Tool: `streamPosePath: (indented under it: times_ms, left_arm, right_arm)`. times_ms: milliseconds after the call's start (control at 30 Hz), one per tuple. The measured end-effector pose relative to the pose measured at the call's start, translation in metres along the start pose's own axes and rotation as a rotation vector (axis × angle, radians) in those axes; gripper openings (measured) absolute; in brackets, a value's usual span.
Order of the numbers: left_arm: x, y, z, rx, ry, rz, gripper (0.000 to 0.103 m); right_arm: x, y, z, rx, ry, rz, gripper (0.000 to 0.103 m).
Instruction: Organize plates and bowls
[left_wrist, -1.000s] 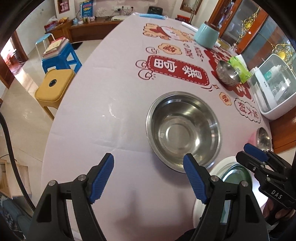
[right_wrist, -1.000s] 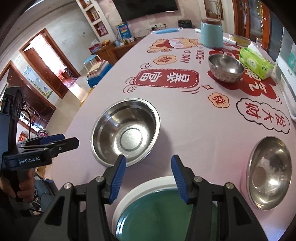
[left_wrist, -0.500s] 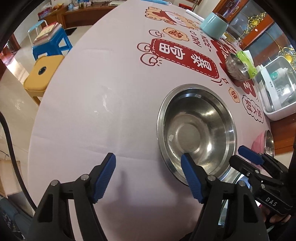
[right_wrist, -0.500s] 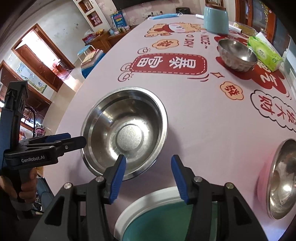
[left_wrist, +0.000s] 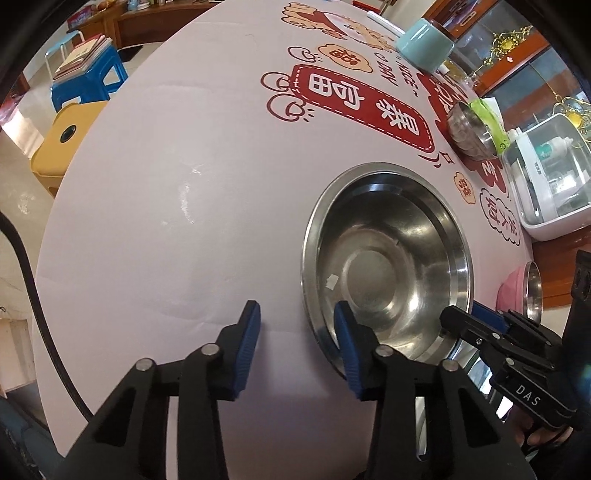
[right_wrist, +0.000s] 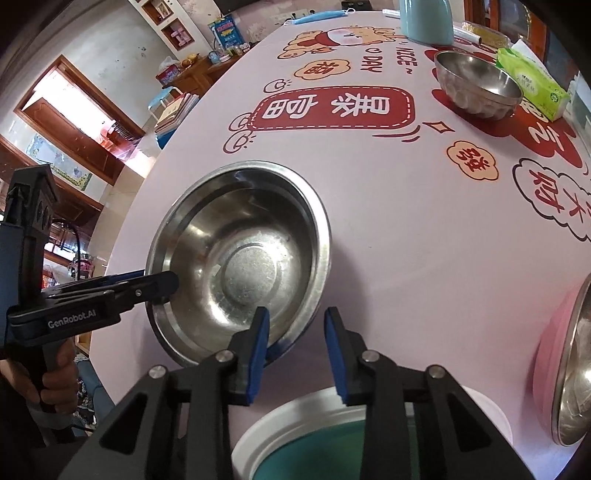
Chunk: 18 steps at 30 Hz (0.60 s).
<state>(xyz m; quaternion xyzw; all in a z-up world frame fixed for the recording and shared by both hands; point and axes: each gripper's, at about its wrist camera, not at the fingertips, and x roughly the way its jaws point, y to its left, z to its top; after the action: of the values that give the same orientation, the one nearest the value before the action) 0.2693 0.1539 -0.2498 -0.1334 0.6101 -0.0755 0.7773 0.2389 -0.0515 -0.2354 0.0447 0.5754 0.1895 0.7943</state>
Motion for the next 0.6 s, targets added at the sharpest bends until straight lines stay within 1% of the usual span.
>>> streamPosePath:
  times_ms: [67,133,300,433,600]
  left_arm:
    - [0.000,-0.002,0.001,0.008,-0.003,-0.011,0.031]
    - [0.001,-0.005,0.001,0.024,-0.008,-0.015,0.025]
    - [-0.002,-0.015,-0.001,0.081,-0.029,0.008,0.016]
    - [-0.003,-0.024,-0.004,0.135,-0.041,0.054,0.016]
    - [-0.009,-0.025,-0.010,0.140,-0.054,0.058,0.016]
  right_arm:
    - [0.000,0.002,0.000,-0.009,-0.002,0.005,0.022]
    - [0.000,0.003,0.000,-0.013,-0.005,0.000,0.022]
    - [0.000,0.002,0.000,-0.006,-0.007,0.007,0.022]
    - [0.000,0.002,-0.001,-0.002,-0.003,0.008,0.022]
    - [-0.002,0.003,-0.002,-0.002,-0.005,0.002,0.022]
